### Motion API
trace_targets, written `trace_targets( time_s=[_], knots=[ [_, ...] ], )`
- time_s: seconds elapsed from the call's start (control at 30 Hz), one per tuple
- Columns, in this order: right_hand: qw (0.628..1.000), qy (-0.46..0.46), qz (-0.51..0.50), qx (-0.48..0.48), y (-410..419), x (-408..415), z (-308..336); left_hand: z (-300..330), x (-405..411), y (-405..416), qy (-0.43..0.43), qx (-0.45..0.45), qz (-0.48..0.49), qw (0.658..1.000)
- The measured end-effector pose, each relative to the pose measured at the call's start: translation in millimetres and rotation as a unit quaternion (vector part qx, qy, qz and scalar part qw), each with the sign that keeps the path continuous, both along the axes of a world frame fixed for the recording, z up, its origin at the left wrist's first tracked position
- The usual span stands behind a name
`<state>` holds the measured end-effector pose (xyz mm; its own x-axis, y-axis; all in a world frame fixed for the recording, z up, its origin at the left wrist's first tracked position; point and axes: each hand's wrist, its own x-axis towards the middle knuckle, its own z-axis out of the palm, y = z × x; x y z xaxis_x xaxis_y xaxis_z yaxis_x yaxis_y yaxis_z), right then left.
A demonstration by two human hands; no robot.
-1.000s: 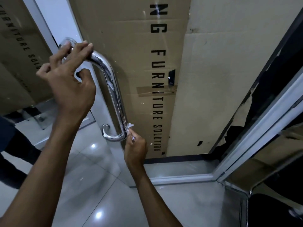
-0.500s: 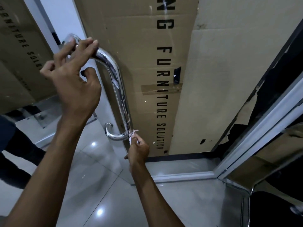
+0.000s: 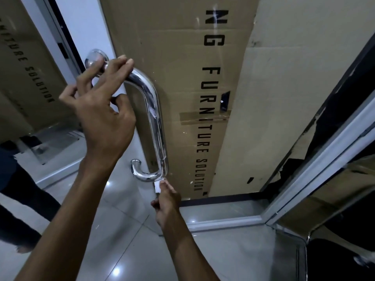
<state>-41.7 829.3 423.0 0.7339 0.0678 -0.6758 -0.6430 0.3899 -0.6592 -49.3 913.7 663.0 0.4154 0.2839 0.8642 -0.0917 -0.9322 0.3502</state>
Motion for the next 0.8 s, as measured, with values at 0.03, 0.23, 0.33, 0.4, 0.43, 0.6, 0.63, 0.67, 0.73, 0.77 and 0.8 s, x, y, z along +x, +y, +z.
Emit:
trace_targets(
  time_s=[0.03,0.23,0.33,0.4,0.43,0.6,0.63,0.67,0.73,0.77,0.8],
  knots=[
    [1.000,-0.002,0.001,0.003,1.1,0.3,-1.0,-0.6,0.3,0.8,0.003,-0.004,-0.003,1.000],
    [1.000,0.002,-0.016,0.017,3.7,1.8,-2.6,0.5,-1.5,1.1,0.020,-0.008,-0.033,0.999],
    [0.998,0.020,-0.031,0.059,3.8,-3.6,-1.9,1.7,-5.8,6.2,-0.003,-0.033,-0.085,0.996],
    [0.996,0.025,-0.028,0.078,2.2,-6.0,-1.3,-1.8,-10.8,13.6,-0.074,-0.077,-0.128,0.986],
    [0.996,0.024,-0.023,0.084,0.6,-6.5,-0.5,-6.3,-13.8,16.4,-0.124,-0.095,-0.130,0.979],
    [0.999,-0.004,-0.021,0.049,-0.6,-0.7,0.3,-73.6,-27.7,29.7,-0.241,-0.241,-0.059,0.938],
    [0.999,-0.007,-0.010,0.033,-0.4,-0.2,0.0,-101.3,-28.3,33.2,-0.221,-0.308,-0.035,0.925],
    [1.000,-0.011,-0.001,0.021,-0.7,-0.8,1.2,-131.8,-28.0,37.5,-0.185,-0.400,-0.005,0.898],
    [1.000,-0.022,0.016,0.000,-2.9,-1.6,2.3,-190.8,-28.5,39.9,-0.049,-0.597,0.059,0.799],
    [0.999,-0.030,0.021,-0.013,-3.3,0.2,0.6,-219.0,-29.0,38.0,0.048,-0.664,0.069,0.743],
    [0.999,-0.037,0.026,-0.027,-3.4,0.8,-0.5,-242.9,-31.0,34.0,0.143,-0.709,0.053,0.688]
  ],
)
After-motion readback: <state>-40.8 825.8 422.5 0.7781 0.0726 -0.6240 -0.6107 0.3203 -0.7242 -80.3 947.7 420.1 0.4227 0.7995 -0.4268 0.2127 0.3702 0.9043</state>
